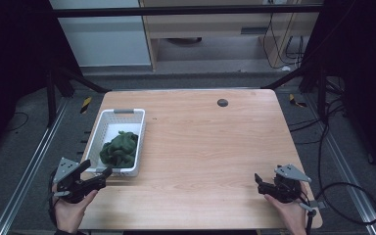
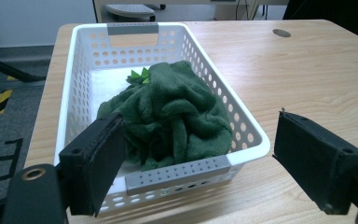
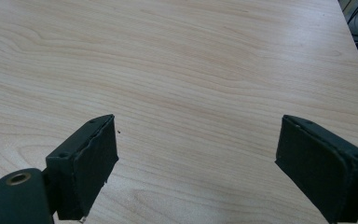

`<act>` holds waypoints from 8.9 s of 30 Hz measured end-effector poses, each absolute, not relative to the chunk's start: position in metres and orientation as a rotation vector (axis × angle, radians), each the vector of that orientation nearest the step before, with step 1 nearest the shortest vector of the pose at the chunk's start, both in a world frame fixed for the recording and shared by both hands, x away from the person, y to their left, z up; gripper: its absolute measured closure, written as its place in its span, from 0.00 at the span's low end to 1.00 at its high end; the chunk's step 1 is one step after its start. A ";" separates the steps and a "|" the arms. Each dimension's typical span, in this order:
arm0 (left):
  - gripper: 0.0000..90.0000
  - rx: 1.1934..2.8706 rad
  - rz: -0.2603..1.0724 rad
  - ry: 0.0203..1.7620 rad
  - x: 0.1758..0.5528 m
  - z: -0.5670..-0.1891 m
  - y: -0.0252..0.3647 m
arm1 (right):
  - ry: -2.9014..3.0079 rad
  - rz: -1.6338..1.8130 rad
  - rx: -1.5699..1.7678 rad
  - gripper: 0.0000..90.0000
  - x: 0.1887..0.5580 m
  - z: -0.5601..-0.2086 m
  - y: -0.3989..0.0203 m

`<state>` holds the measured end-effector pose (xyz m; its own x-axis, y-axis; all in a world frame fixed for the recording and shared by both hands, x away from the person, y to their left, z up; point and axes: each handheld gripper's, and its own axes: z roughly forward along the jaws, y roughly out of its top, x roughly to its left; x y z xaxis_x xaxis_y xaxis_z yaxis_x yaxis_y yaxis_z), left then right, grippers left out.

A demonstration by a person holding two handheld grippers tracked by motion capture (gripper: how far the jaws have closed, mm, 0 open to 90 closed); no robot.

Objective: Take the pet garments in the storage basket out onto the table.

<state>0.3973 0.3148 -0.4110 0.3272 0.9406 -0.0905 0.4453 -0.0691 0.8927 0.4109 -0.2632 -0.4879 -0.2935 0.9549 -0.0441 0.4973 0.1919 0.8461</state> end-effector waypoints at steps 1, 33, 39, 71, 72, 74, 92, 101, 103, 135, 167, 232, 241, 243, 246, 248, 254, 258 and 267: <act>0.18 1.678 0.677 1.261 0.398 -0.410 0.315 | 1.879 1.001 1.354 0.14 0.411 -0.488 -0.264; 0.20 1.749 0.695 1.269 0.459 -0.381 0.315 | 1.866 1.006 1.355 0.13 0.411 -0.484 -0.264; 0.19 1.796 0.678 1.282 0.472 -0.381 0.314 | 1.866 1.008 1.353 0.13 0.412 -0.483 -0.265; 0.16 2.011 0.591 1.333 0.523 -0.398 0.294 | 1.895 1.018 1.368 0.13 0.414 -0.485 -0.264; 0.16 2.011 0.591 1.333 0.523 -0.398 0.294 | 1.895 1.018 1.368 0.13 0.414 -0.485 -0.264; 0.16 2.019 0.585 1.338 0.525 -0.400 0.294 | 1.896 1.019 1.369 0.12 0.414 -0.484 -0.264; 0.12 2.107 0.548 1.362 0.538 -0.415 0.287 | 1.907 1.021 1.382 0.12 0.414 -0.485 -0.264; 0.10 2.138 0.509 1.378 0.542 -0.427 0.286 | 1.919 1.015 1.374 0.11 0.415 -0.486 -0.264; 0.09 2.151 0.507 1.374 0.543 -0.429 0.285 | 1.921 1.018 1.375 0.11 0.415 -0.486 -0.263; 0.86 2.211 0.359 1.457 0.545 -0.445 0.284 | 1.938 1.013 1.392 0.09 0.416 -0.487 -0.263; 0.92 2.094 0.443 1.339 0.512 -0.384 0.304 | 1.936 1.006 1.384 0.09 0.416 -0.486 -0.264; 0.92 2.287 0.440 0.841 0.453 -0.293 0.208 | 1.914 1.017 1.370 0.09 0.414 -0.484 -0.265; 0.92 2.318 0.418 0.778 0.452 -0.296 0.181 | 1.908 1.015 1.358 0.09 0.414 -0.483 -0.266; 0.92 2.329 0.412 0.766 0.452 -0.297 0.176 | 1.903 1.015 1.361 0.09 0.414 -0.483 -0.266; 0.92 2.343 0.401 0.749 0.453 -0.300 0.169 | 1.902 1.016 1.362 0.09 0.414 -0.483 -0.266; 0.92 2.352 0.388 0.739 0.454 -0.303 0.165 | 1.903 1.016 1.358 0.09 0.414 -0.483 -0.266; 0.92 2.398 0.366 0.710 0.456 -0.313 0.153 | 1.901 1.016 1.356 0.09 0.414 -0.483 -0.266; 0.92 2.414 0.350 0.694 0.459 -0.318 0.146 | 1.897 1.016 1.352 0.09 0.413 -0.483 -0.267; 0.92 2.439 0.325 0.663 0.461 -0.329 0.128 | 1.887 1.019 1.361 0.09 0.412 -0.482 -0.269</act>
